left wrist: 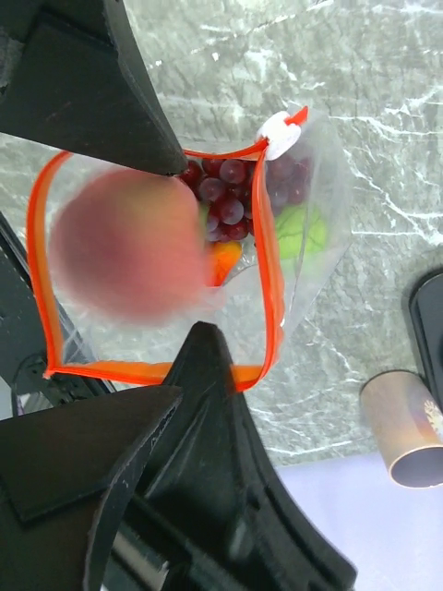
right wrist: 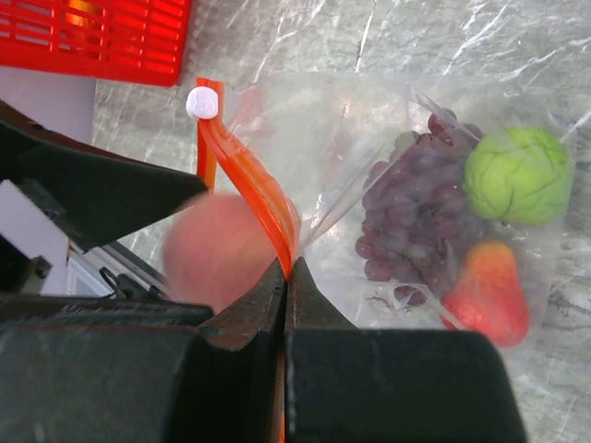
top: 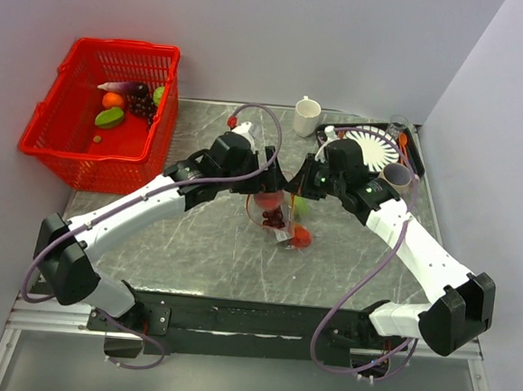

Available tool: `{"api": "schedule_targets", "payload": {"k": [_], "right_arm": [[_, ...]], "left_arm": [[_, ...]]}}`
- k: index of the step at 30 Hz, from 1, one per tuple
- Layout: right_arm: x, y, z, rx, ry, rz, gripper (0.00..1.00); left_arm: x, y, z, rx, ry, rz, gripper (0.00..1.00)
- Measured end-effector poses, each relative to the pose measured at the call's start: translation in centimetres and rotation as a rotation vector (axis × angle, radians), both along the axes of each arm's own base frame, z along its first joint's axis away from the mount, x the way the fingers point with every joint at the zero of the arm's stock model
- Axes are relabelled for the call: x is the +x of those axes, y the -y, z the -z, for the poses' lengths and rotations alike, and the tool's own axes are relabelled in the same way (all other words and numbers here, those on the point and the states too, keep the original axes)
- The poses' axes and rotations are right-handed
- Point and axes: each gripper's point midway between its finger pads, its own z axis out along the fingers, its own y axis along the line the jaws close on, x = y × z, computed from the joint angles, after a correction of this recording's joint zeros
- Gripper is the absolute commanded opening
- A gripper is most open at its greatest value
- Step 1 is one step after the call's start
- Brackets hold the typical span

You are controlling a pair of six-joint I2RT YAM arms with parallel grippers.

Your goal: Place the food in the zip-top bag and seal the zipper

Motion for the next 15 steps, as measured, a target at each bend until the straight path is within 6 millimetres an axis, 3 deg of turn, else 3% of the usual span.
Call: {"api": "schedule_targets", "payload": {"k": [5, 10, 13, 15], "right_arm": [[0.0, 0.0, 0.0, 0.002, -0.002, 0.003, 0.0], [0.1, 0.1, 0.0, 0.003, -0.003, 0.005, 0.0], [0.1, 0.2, 0.0, 0.003, -0.003, 0.007, 0.0], [0.2, 0.3, 0.0, 0.002, -0.003, 0.01, 0.0]], "left_arm": [[-0.3, -0.5, -1.4, 0.038, 0.02, 0.021, 0.99], [0.1, -1.5, -5.1, 0.062, 0.075, -0.004, 0.99], [0.6, -3.2, -6.9, 0.088, 0.109, -0.048, 0.99], [1.4, -5.4, -7.9, 0.109, 0.119, -0.1, 0.99]]}}
